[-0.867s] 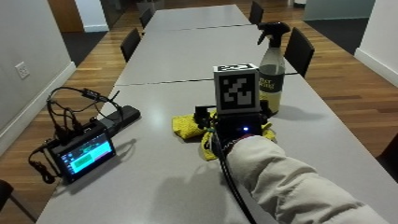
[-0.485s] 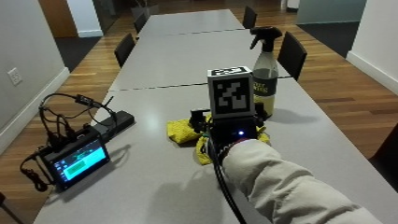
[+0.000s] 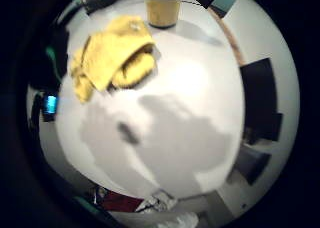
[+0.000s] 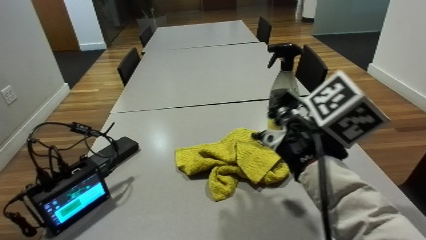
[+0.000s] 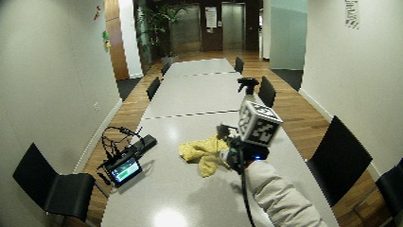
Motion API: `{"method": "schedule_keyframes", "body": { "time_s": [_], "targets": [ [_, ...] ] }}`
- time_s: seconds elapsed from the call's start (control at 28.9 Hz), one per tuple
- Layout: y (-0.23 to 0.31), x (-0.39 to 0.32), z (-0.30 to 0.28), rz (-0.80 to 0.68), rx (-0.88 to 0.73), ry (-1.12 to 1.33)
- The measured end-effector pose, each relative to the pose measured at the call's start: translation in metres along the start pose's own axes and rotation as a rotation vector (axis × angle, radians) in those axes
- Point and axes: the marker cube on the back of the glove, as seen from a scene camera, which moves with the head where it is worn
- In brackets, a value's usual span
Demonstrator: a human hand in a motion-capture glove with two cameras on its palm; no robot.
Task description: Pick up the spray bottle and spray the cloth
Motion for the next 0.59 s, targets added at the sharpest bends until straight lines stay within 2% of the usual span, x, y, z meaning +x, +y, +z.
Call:
{"method": "schedule_keyframes", "body": {
  "time_s": [0.07, 0.17, 0.42, 0.59],
  "targets": [
    [-0.011, 0.025, -0.022, -0.015, 0.15, -0.251],
    [-0.031, 0.061, -0.034, 0.014, 0.266, -0.404],
    [-0.046, 0.096, -0.037, 0.121, 0.231, -0.526],
    [-0.05, 0.075, -0.054, 0.052, 0.312, -0.593]
  ]
}}
